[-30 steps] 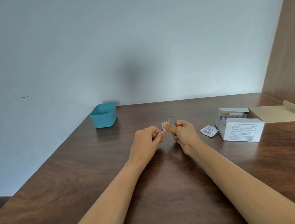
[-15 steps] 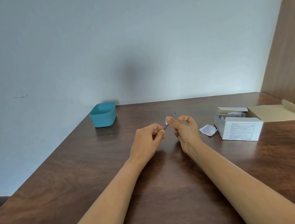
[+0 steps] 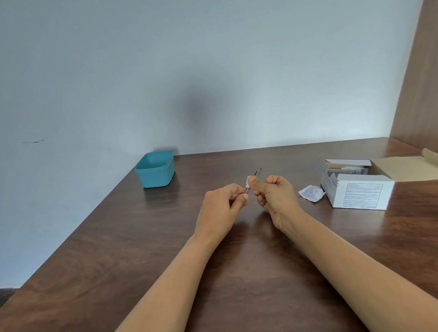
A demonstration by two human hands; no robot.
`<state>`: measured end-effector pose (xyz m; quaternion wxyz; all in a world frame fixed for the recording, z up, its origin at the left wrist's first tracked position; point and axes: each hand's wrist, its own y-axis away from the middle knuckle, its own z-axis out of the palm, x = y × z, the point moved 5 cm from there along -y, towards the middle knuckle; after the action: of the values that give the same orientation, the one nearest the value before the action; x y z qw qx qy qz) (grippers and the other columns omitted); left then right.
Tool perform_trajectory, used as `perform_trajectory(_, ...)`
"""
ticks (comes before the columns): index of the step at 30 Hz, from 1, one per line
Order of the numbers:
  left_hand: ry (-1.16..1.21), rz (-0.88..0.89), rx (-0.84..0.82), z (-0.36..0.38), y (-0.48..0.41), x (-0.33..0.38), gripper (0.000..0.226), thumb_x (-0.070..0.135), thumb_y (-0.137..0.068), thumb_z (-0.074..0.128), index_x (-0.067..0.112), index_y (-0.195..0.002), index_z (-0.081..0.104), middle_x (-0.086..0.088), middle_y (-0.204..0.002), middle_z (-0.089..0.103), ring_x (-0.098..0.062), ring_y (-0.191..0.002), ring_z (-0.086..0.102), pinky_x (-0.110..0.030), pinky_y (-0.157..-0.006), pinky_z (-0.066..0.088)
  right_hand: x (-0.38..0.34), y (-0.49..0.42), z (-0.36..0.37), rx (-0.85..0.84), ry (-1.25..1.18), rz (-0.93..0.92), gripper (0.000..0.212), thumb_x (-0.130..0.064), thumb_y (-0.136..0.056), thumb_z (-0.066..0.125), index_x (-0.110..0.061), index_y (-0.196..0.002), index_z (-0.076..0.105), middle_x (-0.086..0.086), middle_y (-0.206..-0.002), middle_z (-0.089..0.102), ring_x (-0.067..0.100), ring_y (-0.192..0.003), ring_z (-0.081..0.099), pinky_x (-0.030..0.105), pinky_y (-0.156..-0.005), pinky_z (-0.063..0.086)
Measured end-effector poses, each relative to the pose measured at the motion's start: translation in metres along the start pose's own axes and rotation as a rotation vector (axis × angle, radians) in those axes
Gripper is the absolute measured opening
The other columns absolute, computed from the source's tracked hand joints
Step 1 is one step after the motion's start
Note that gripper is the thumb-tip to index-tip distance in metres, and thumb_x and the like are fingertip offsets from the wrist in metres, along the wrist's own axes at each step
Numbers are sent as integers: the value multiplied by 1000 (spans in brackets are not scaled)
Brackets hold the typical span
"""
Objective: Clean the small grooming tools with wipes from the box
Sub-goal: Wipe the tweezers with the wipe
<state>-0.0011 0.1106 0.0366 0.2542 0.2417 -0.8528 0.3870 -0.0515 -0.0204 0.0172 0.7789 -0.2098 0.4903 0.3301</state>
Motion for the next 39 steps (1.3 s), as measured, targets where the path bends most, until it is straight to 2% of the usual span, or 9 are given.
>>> perform_trajectory(4,0,-4,41,-6,-1,-2,9,22,-89,64,18,-88,71,9,-77,71,-4,-75,66,-34,-77,55,8,6,9,-70,86,15,41,-12,-81,74,-20,-76,34,-2,-54,50,12,-54,40,23,-51,31)
perform_trajectory(9,6,-7,35,-5,0,-5,6,22,-89,65,22,-88,71,11,-77,71,-1,-76,67,-33,-77,56,8,5,9,-99,144,37,39,-14,-81,74,-19,-72,37,2,-55,54,14,-53,40,22,-49,30)
perform_trajectory(14,12,-16,10,-2,-1,-4,6,22,-88,66,19,-89,71,8,-79,73,-4,-77,68,-35,-79,57,9,2,8,-117,163,53,37,-8,-81,72,-19,-72,38,9,-68,61,15,-54,46,18,-45,34)
perform_trajectory(17,-12,-22,4,-1,-2,-1,8,20,-88,66,16,-89,72,9,-76,72,-2,-75,67,-32,-79,55,6,2,7,-48,210,-32,38,-8,-83,70,-19,-75,35,7,-65,51,10,-48,41,19,-45,33)
perform_trajectory(22,-3,-30,-38,2,-1,4,10,19,-89,63,16,-87,72,10,-74,71,-1,-73,66,-26,-78,54,-1,-3,2,53,226,-117,39,-9,-83,67,-20,-75,30,2,-62,37,14,-56,33,27,-56,28)
perform_trajectory(26,-23,-35,-84,6,-1,4,10,22,-88,63,17,-88,72,10,-75,71,-1,-75,64,-23,-77,52,-9,-7,-8,112,158,-135,39,-6,-87,61,-21,-74,27,2,-63,36,-1,-38,42,20,-54,30)
perform_trajectory(31,-38,-9,-107,10,0,8,10,23,-88,63,18,-88,72,11,-73,70,0,-70,62,-17,-68,49,-12,-13,-20,188,120,-124,39,-9,-87,62,-21,-72,28,8,-68,42,-1,-36,42,18,-51,31)
perform_trajectory(35,-60,-25,-109,9,0,2,10,27,-87,63,20,-86,70,7,-75,71,-6,-73,64,-34,-74,54,-7,-13,-17,157,78,-58,39,-12,-86,66,-21,-70,31,6,-64,49,9,-48,42,19,-44,30)
perform_trajectory(39,-61,-17,-83,7,1,-1,11,27,-88,63,18,-85,69,7,-75,71,-8,-73,65,-40,-74,54,-1,-7,-8,43,218,-37,43,-14,-83,71,-20,-71,31,7,-63,46,7,-43,39,20,-43,28)
